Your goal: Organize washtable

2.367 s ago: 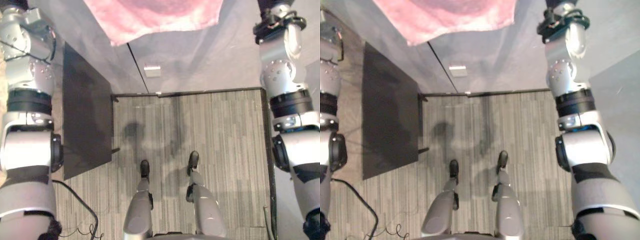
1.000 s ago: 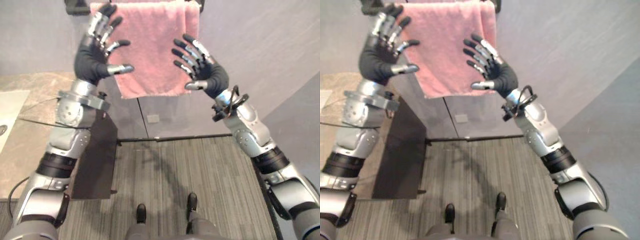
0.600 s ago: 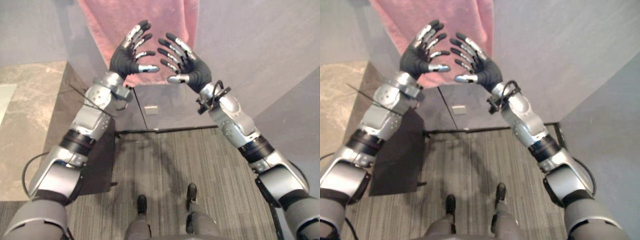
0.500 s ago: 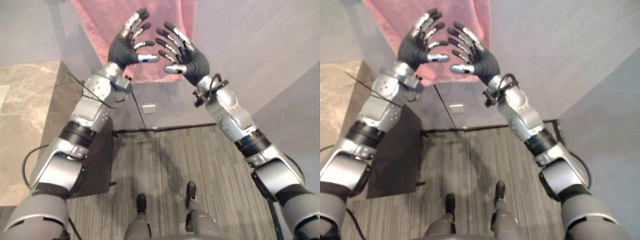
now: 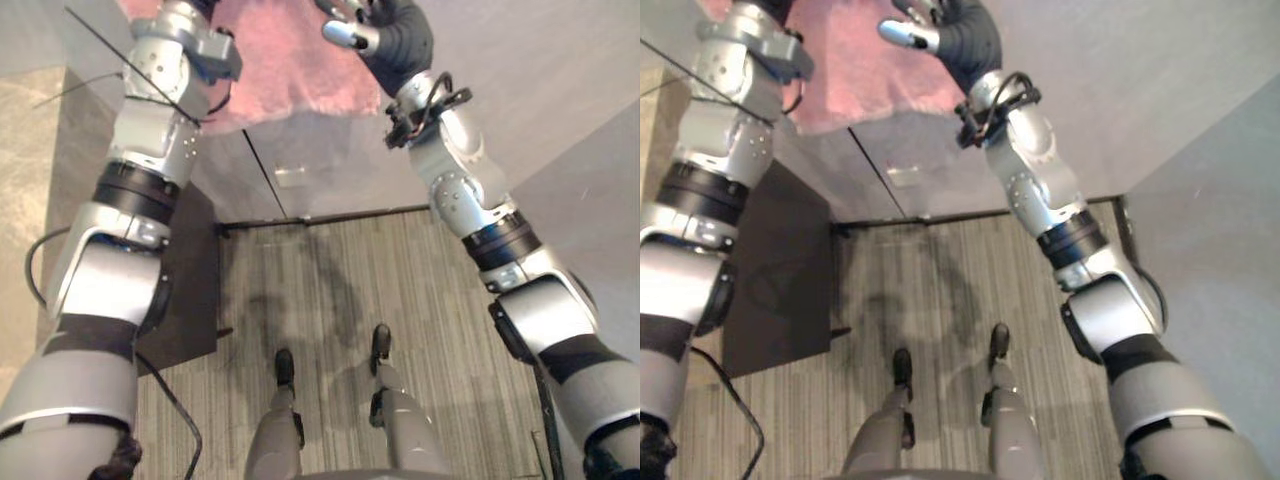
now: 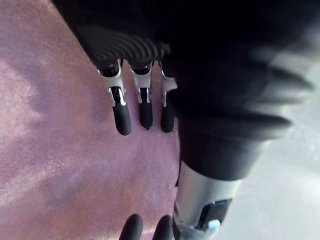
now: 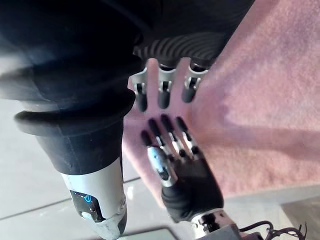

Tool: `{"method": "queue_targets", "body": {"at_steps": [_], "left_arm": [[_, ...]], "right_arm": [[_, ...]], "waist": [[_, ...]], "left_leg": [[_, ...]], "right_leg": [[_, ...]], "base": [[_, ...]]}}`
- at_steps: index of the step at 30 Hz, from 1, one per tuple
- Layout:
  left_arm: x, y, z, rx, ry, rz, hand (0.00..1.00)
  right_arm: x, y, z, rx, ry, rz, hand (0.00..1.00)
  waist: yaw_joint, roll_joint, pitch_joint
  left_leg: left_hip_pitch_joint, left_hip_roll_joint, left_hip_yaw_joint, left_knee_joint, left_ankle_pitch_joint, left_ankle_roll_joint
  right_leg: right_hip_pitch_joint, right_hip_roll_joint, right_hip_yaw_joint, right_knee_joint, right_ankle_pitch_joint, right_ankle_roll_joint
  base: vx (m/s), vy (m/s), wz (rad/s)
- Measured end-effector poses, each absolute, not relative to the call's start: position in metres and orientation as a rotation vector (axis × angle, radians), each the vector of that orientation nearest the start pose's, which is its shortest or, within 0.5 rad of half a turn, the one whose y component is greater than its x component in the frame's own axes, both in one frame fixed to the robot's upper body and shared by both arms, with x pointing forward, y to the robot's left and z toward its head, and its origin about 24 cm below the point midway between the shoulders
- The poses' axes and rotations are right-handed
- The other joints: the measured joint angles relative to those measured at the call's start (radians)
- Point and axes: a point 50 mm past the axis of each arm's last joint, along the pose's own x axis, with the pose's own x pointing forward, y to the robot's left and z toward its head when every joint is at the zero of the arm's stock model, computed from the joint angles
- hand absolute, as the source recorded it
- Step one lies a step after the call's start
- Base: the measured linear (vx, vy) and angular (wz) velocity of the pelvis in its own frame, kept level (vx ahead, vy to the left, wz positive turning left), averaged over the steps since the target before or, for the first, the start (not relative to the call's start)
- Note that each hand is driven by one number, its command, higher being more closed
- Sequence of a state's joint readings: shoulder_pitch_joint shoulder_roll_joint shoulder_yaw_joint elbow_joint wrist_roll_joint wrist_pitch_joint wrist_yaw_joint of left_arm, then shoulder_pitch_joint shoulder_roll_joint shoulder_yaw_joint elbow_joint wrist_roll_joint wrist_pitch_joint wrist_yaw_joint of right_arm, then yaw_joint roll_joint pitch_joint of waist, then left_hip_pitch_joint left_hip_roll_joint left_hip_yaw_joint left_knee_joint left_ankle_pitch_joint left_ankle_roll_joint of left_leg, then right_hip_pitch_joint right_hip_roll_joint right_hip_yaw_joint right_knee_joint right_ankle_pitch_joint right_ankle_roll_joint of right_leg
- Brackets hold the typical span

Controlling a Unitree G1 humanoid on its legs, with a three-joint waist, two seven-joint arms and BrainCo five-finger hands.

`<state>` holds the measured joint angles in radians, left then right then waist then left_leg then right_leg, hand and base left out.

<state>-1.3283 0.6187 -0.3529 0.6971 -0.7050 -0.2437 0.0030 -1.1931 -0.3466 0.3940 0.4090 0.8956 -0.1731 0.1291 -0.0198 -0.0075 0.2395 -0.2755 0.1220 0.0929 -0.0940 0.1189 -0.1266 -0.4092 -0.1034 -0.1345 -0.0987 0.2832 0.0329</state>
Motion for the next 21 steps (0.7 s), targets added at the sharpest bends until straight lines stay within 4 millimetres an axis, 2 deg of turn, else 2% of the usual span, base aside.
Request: {"method": "queue_targets", "body": {"at_steps": [6, 8, 12, 16, 21], "left_arm": [[0.379, 0.178, 0.368, 0.025, -0.769, -0.132, 0.00], [0.380, 0.182, 0.371, 0.016, -0.769, -0.113, 0.00], [0.379, 0.185, 0.375, -0.006, -0.781, -0.100, 0.00], [0.376, 0.185, 0.386, -0.012, -0.806, -0.095, 0.00], [0.375, 0.190, 0.388, -0.018, -0.811, -0.064, 0.00]], "right_arm": [[0.349, -0.059, 0.340, 0.257, -0.742, 0.715, 0.00], [0.350, -0.065, 0.344, 0.280, -0.753, 0.685, 0.00], [0.351, -0.070, 0.345, 0.286, -0.760, 0.664, 0.00], [0.351, -0.080, 0.352, 0.315, -0.784, 0.628, 0.00], [0.352, -0.089, 0.355, 0.296, -0.792, 0.603, 0.00]], "waist": [[-0.004, 0.000, 0.053], [-0.003, -0.002, 0.072], [-0.005, -0.001, 0.078], [-0.001, -0.001, 0.098], [0.001, -0.001, 0.102]], "left_leg": [[-0.005, -0.002, -0.004, 0.000, 0.000, 0.000], [-0.010, -0.002, -0.005, 0.000, 0.000, 0.000], [-0.018, -0.002, -0.005, 0.000, 0.001, 0.001], [-0.021, -0.003, -0.009, 0.001, 0.001, 0.002], [-0.022, -0.003, -0.010, 0.000, 0.001, 0.002]], "right_leg": [[-0.002, -0.002, -0.002, 0.000, 0.002, 0.002], [-0.006, -0.002, -0.003, 0.000, 0.002, 0.002], [-0.015, -0.002, -0.003, 0.000, 0.003, 0.003], [-0.015, -0.004, -0.006, 0.000, 0.003, 0.004], [-0.015, -0.004, -0.006, 0.000, 0.003, 0.004]], "base": [[0.00, 0.061, 0.03], [-0.01, 0.051, 0.01], [0.01, 0.056, 0.00], [0.00, 0.055, 0.03], [0.00, 0.053, 0.00]]}}
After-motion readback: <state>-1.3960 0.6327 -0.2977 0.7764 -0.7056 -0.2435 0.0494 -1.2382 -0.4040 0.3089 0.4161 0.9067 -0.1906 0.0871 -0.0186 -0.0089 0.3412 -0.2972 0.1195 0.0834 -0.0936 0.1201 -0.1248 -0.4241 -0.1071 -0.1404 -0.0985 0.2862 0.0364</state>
